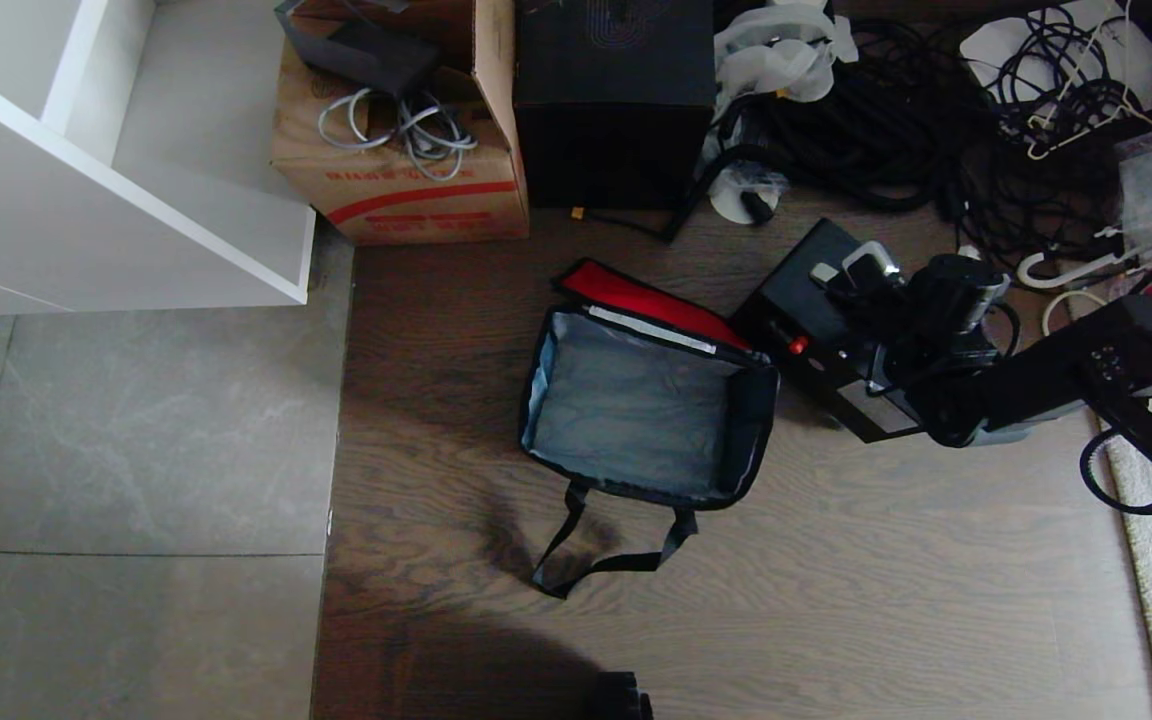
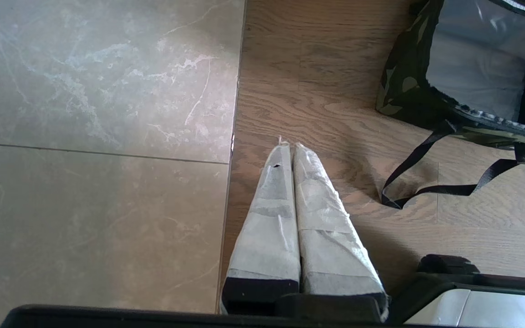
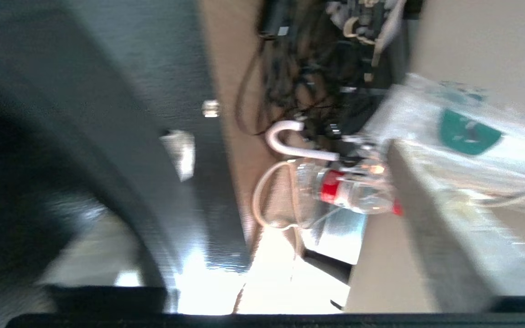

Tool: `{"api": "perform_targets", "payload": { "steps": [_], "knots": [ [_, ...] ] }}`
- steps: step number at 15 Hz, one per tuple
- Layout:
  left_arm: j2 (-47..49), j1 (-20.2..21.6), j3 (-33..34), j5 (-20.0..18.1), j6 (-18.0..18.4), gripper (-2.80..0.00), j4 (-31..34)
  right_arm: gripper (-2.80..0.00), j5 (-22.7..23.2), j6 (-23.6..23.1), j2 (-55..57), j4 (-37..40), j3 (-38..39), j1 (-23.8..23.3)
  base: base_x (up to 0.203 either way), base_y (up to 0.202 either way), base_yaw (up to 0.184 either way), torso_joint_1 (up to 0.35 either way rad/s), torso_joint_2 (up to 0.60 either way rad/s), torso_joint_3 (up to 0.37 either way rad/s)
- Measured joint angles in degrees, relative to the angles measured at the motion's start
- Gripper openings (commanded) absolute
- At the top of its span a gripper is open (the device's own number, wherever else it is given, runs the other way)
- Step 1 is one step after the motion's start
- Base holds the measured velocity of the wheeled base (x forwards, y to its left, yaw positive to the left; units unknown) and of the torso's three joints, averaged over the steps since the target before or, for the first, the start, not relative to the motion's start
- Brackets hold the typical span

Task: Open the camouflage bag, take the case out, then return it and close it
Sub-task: Grip the handle again

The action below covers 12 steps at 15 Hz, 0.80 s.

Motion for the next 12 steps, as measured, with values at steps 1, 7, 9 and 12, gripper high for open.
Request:
{"api": "perform_targets", "payload": {
  "steps": [1, 7, 9, 12],
  "knots": [
    [0.0, 0.0, 0.0, 0.0, 0.0, -2.8, 0.0, -2.8, 0.2, 0.9, -0.2, 0.0, 0.9, 0.1, 0.0, 0.0, 0.0, 0.0, 0.0, 0.0],
    [0.0, 0.0, 0.0, 0.0, 0.0, -2.8, 0.0, -2.8, -0.2, 2.9, -1.6, -1.9, 3.9, 1.7, 0.0, 0.0, 0.0, 0.0, 0.0, 0.0],
    [0.0, 0.0, 0.0, 0.0, 0.0, -2.8, 0.0, -2.8, -0.2, 3.0, -2.3, -1.3, 4.6, 1.7, 0.0, 0.0, 0.0, 0.0, 0.0, 0.0],
    [0.0, 0.0, 0.0, 0.0, 0.0, -2.8, 0.0, -2.8, 0.1, 2.8, -4.3, -0.2, 5.4, 1.5, 0.0, 0.0, 0.0, 0.0, 0.0, 0.0]
  ]
}}
